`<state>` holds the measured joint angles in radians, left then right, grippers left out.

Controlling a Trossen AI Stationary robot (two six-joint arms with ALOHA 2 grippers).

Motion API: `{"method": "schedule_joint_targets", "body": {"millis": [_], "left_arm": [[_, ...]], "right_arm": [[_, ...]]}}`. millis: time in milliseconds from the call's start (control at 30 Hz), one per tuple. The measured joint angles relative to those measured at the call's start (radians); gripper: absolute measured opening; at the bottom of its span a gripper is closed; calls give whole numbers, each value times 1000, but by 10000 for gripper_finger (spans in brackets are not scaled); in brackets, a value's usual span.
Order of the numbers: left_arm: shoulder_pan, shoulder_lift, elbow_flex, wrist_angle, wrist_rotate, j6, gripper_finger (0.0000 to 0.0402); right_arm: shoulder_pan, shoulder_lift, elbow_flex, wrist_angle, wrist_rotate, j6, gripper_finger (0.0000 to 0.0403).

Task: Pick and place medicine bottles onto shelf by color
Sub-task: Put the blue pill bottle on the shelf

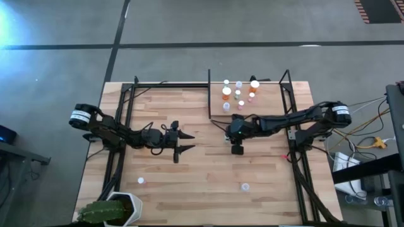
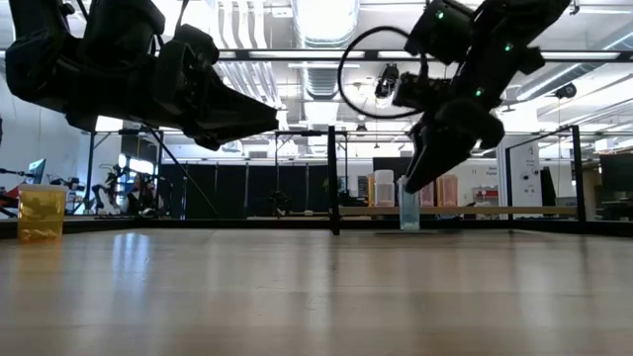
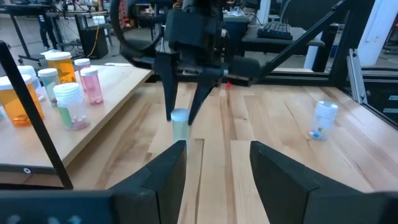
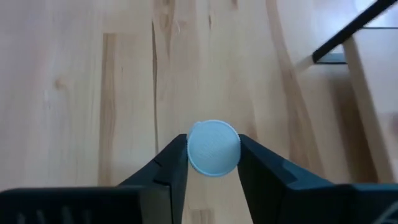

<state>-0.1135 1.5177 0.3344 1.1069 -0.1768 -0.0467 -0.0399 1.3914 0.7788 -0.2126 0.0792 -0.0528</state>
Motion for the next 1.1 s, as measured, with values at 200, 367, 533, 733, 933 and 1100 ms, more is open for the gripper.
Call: {"method": "schedule_joint_targets", "body": {"millis": [200, 367, 533, 733, 933, 1100], "left_arm": [[0, 0, 0, 0, 0, -1, 161], [-11, 0, 0, 2, 0, 0, 161], [-20, 0, 0, 5, 0, 0, 161], [-31, 0, 0, 10, 0, -1, 161], [-44, 0, 1, 11, 0, -1, 161], [-45, 0, 1, 10, 0, 0, 161]], "right_arm": [[-13, -154, 0, -153, 45, 8, 113], [-72, -296, -14, -322, 173, 90, 111], [-178, -411, -99, -325, 192, 106, 121], [-354, -453, -160, -264, 189, 52, 115], [-480, -416, -161, -209, 117, 6, 120], [-544, -385, -161, -204, 104, 3, 126]]}}
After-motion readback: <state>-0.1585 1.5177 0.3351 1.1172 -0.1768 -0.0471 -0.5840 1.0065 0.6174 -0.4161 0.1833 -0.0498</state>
